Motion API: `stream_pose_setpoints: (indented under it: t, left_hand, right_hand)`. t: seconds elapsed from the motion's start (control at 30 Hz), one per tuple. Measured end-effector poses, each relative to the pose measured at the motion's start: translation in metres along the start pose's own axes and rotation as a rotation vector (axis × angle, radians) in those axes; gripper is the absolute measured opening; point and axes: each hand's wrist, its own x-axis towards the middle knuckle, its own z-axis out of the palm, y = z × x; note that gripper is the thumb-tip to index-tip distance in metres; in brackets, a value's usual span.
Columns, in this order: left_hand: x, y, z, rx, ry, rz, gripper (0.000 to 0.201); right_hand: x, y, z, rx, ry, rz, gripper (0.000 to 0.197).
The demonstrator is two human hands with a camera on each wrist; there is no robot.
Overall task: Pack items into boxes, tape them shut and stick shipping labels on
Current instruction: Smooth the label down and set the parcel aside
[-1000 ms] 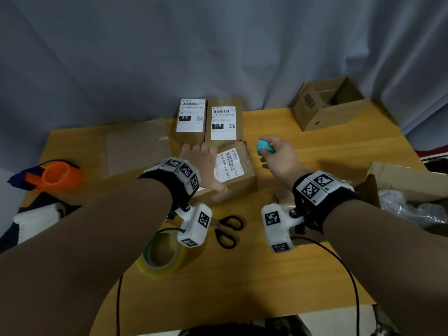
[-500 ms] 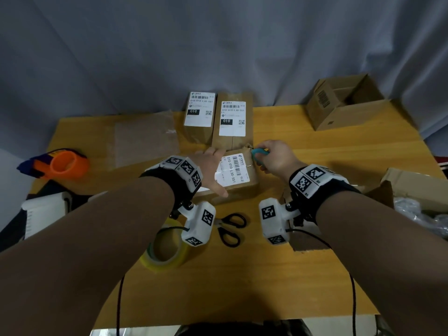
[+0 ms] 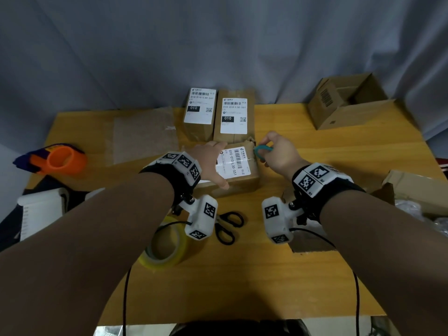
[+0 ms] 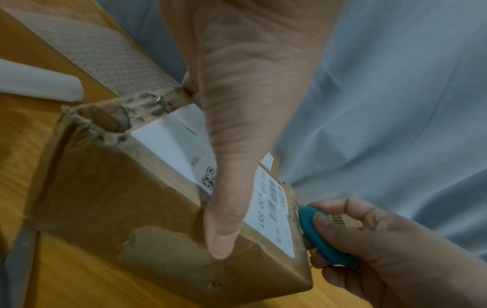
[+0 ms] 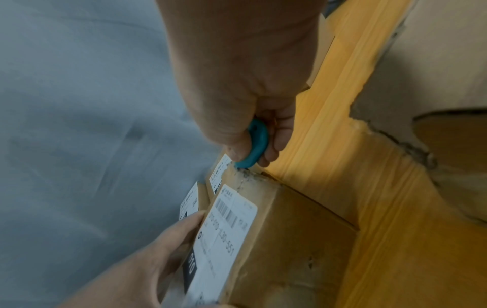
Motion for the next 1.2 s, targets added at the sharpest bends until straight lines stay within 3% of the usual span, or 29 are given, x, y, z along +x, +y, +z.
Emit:
stream_pose_setpoints:
  t: [0.33,0.9,1.07,1.2]
  left_hand:
    - [0.0,0.001,0.001,0.08,-0.015,-0.013,0.125]
    - [0.007,-0.005,0.011,0.089,0.025,-0.017,0.126]
    - [0.005,-0.009,0.016,0.053,0.047,0.01,0.121]
    - [-0.006,-0.014,0.022,0.02,0.114,0.043,0.107]
  right_hand:
    - [-0.005,0.002,-0.005,-0.075,-0.052,-0.032,0.007]
    - [-0.032,0.0,-0.021,-0.175,-0.285,-0.034,0.007]
    - [-0.039,0.003,-0.02,-0.327,-0.244,-0.048,0.008]
    - [-0.043,0.008,-0.017,-0.363,-0.178,-0.022,0.027]
